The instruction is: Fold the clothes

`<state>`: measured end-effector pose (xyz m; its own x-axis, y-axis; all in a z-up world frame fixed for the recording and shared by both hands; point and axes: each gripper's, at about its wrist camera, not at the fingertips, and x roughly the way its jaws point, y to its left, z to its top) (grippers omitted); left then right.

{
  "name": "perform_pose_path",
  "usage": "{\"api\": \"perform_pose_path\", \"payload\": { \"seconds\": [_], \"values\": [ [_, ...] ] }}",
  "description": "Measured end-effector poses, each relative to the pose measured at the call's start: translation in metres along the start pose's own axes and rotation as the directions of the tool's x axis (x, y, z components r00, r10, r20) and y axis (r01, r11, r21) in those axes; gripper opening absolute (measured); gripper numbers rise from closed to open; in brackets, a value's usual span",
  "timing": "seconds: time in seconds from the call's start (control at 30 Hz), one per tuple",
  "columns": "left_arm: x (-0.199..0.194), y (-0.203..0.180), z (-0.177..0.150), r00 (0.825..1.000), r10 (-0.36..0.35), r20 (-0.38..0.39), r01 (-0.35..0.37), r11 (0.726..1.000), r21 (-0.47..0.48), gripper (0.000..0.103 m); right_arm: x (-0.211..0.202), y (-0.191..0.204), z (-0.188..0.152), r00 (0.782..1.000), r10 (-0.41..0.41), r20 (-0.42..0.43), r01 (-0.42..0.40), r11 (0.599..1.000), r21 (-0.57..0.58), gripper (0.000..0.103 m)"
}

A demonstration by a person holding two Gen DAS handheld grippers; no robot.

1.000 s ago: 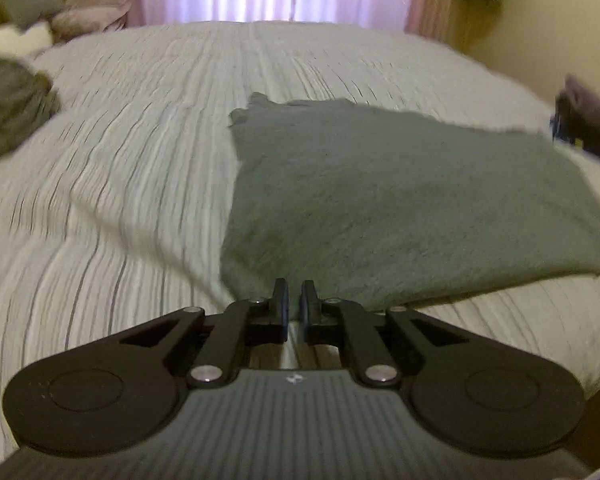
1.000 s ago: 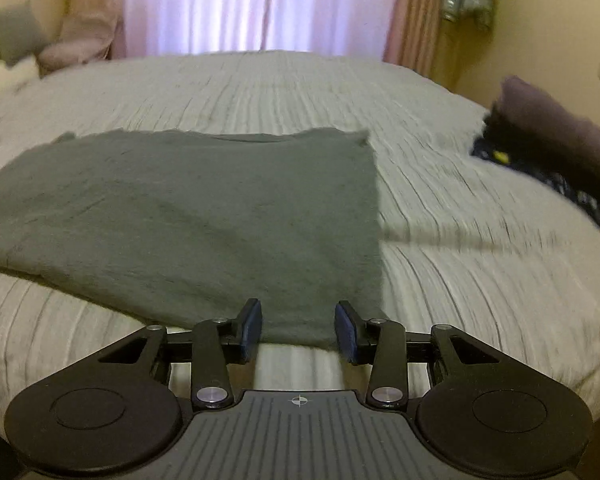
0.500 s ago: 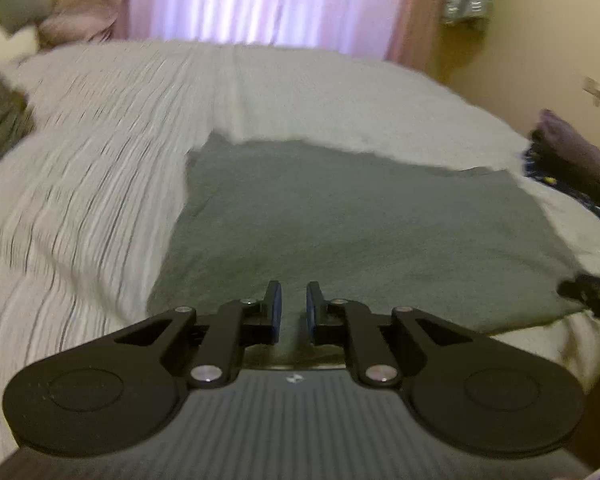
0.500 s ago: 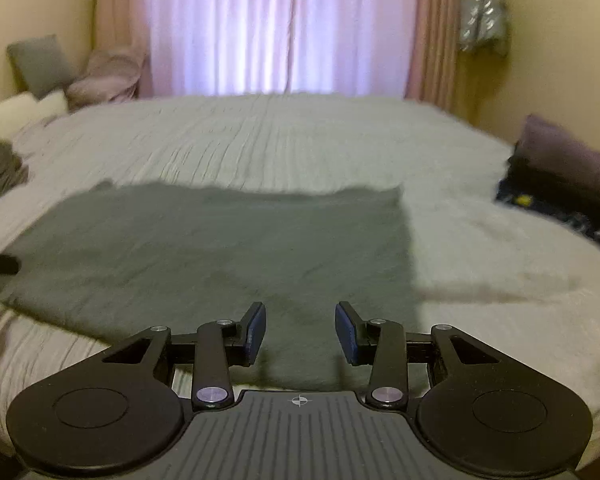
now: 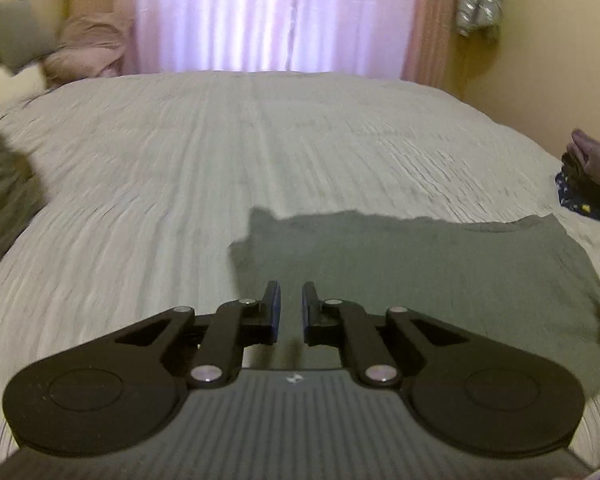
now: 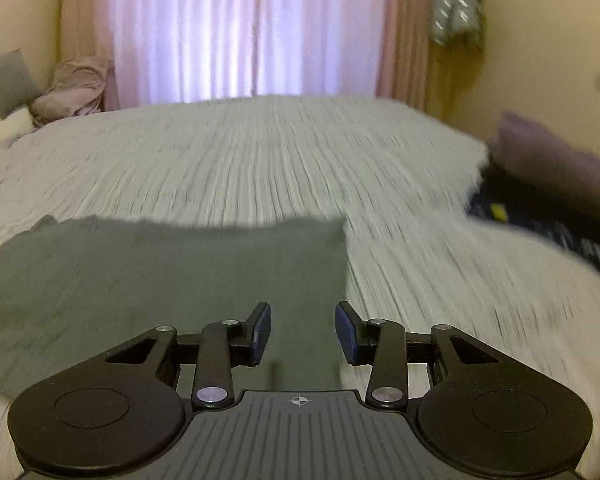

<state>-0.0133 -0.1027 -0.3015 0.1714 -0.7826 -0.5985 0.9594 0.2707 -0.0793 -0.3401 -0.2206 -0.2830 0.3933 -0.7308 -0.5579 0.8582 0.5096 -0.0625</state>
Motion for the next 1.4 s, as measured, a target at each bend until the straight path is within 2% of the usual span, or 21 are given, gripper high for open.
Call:
{"api": "perform_pose_path", "payload": {
  "seconds": [0.13, 0.27, 0.33, 0.37, 0.4, 0.43, 0.57, 0.6, 0.7, 0.77, 0.87, 0.93, 1.0, 1.07, 1.17, 1.23, 1.33, 1.4],
  "values": [
    [0.06, -0.012, 0.019, 0.999, -0.013, -0.053, 0.015, 0.999, 0.051, 0.008, 0.069, 0.013, 0.023, 1.0, 0.016, -0.01, -0.017, 0.995, -0.097, 0.04],
    [0.101, 0.001, 0.011, 0.996, 0.013, -0.083, -0.009, 0.999, 0.052, 0.011, 0.129, 0.013, 0.025, 0.996, 0.05, -0.08, -0.059, 0.991, -0.122, 0.04],
    [0.114, 0.016, 0.002, 0.996, 0.036, -0.087, -0.034, 0.999, 0.028, 0.012, 0.157, -0.004, 0.018, 0.992, 0.024, -0.122, -0.041, 0.989, -0.142, 0.04],
    [0.114, 0.027, 0.0, 0.996, 0.011, -0.086, -0.013, 1.0, -0.024, 0.012, 0.163, -0.013, 0.014, 0.992, 0.017, -0.122, -0.034, 0.99, -0.138, 0.04],
    [0.114, 0.036, -0.001, 0.996, -0.008, -0.084, 0.002, 0.997, -0.071, 0.006, 0.167, -0.025, 0.012, 0.993, 0.007, -0.117, -0.019, 0.994, -0.105, 0.04],
    [0.112, 0.04, 0.001, 0.996, -0.002, -0.085, -0.006, 0.996, -0.086, 0.003, 0.17, -0.039, 0.011, 0.994, -0.008, -0.112, 0.001, 0.998, -0.063, 0.04],
    [0.1, 0.04, 0.02, 0.998, 0.036, -0.045, -0.037, 0.998, -0.043, 0.002, 0.157, -0.076, 0.023, 0.994, -0.078, -0.083, 0.081, 0.996, 0.04, 0.04],
    [0.099, 0.04, 0.027, 0.999, 0.018, -0.03, -0.02, 0.998, -0.053, 0.005, 0.152, -0.078, 0.028, 0.995, -0.076, -0.066, 0.079, 0.996, 0.038, 0.04],
    [0.103, 0.035, 0.038, 0.999, -0.035, -0.011, 0.034, 0.998, -0.055, 0.006, 0.142, -0.076, 0.04, 0.999, -0.025, -0.023, 0.026, 0.999, 0.035, 0.04],
    [0.117, 0.024, 0.042, 0.999, -0.033, -0.02, 0.033, 0.999, -0.007, 0.006, 0.148, -0.067, 0.045, 0.999, 0.018, -0.028, -0.018, 1.0, 0.004, 0.04],
    [0.142, 0.027, 0.037, 0.997, 0.026, -0.075, -0.024, 0.999, 0.021, 0.01, 0.178, -0.054, 0.043, 0.993, 0.061, -0.102, -0.067, 0.996, -0.054, 0.04],
    [0.157, 0.035, 0.034, 0.992, 0.068, -0.105, -0.066, 0.998, 0.022, 0.009, 0.202, -0.059, 0.037, 0.988, 0.046, -0.149, -0.054, 0.997, -0.049, 0.04],
    [0.15, 0.06, 0.039, 0.994, 0.061, -0.086, -0.068, 0.995, -0.079, 0.004, 0.206, -0.072, 0.036, 0.989, 0.035, -0.146, -0.035, 0.999, 0.003, 0.04],
    [0.142, 0.085, 0.044, 0.996, 0.051, -0.067, -0.063, 0.982, -0.181, 0.006, 0.2, -0.086, 0.043, 0.992, 0.003, -0.128, 0.005, 0.998, 0.061, 0.04],
    [0.125, 0.123, 0.054, 0.999, -0.017, -0.028, 0.006, 0.941, -0.338, 0.01, 0.182, -0.104, 0.051, 0.995, 0.021, -0.094, -0.01, 0.993, 0.115, 0.04],
    [0.123, 0.136, 0.058, 0.994, -0.103, -0.019, 0.085, 0.902, -0.424, 0.026, 0.175, -0.12, 0.05, 0.992, 0.083, -0.097, -0.062, 0.977, 0.206, 0.04],
    [0.138, 0.134, 0.059, 0.977, -0.208, -0.048, 0.165, 0.877, -0.451, 0.03, 0.171, -0.144, 0.045, 0.978, 0.194, -0.074, -0.153, 0.913, 0.379, 0.04],
    [0.153, 0.126, 0.058, 0.977, -0.195, -0.09, 0.14, 0.896, -0.422, 0.03, 0.176, -0.151, 0.042, 0.967, 0.246, -0.063, -0.192, 0.87, 0.454, 0.04]
  ]
}}
